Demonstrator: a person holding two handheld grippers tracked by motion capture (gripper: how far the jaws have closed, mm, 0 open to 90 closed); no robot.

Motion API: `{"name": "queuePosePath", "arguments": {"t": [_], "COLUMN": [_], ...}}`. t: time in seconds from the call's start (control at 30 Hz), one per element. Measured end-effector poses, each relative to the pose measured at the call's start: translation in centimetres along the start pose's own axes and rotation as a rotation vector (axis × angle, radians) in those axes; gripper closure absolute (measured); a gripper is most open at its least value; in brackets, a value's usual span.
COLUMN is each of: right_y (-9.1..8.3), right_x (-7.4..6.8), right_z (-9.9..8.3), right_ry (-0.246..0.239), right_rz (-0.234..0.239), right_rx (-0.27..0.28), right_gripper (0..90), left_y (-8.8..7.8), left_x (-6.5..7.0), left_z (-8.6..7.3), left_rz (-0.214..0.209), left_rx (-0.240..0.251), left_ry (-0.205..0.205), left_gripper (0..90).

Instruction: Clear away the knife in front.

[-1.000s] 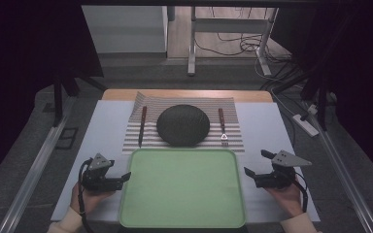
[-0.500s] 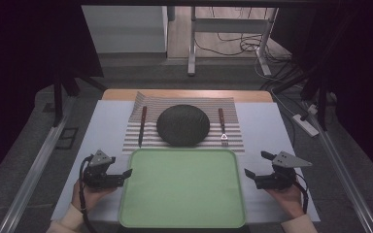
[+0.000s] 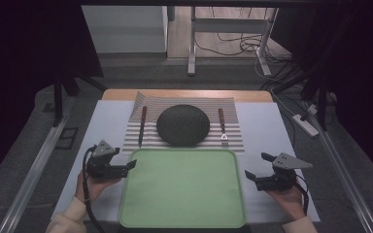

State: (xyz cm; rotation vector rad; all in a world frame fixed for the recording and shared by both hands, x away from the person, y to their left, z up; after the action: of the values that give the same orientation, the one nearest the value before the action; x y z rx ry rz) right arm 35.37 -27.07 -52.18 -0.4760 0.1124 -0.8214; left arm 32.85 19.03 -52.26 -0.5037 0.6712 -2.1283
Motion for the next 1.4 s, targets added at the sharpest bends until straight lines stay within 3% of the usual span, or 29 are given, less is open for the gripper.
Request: {"name": "queuePosePath", "arguments": {"t": [1.0, 1.4], "right_y": [0.5, 0.6], "right_x": [-0.1, -0.1], "right_z": [-0.4, -0.6], "right_ry": [-0.012, -0.012], "right_rz": [0.009, 0.010], "right_rx": [-0.033, -0.043], "right_gripper": [6.8, 6.9], "left_y": [4.8, 7.7], "left_x": [-1.7, -3.8], "left_z": [5.9, 6.2], "left_rz": [-0.015, 0.000], "left_rx": [-0.035, -0.093], "left_ry": [0.028, 0.014], "left_gripper": [20.4, 23.1]}}
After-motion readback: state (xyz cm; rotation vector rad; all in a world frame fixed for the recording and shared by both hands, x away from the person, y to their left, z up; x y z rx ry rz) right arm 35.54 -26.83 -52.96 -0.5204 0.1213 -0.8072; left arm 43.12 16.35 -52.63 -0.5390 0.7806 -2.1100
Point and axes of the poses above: each handheld gripper's, and its own axes: y roughly forward along the jaws, z roughly out of its top, x roughly to its right, the point moved 7 cm from there along y, roughly forward along the jaws, and after that the axes turned 4 degrees about -z, right-handed, at the moved point
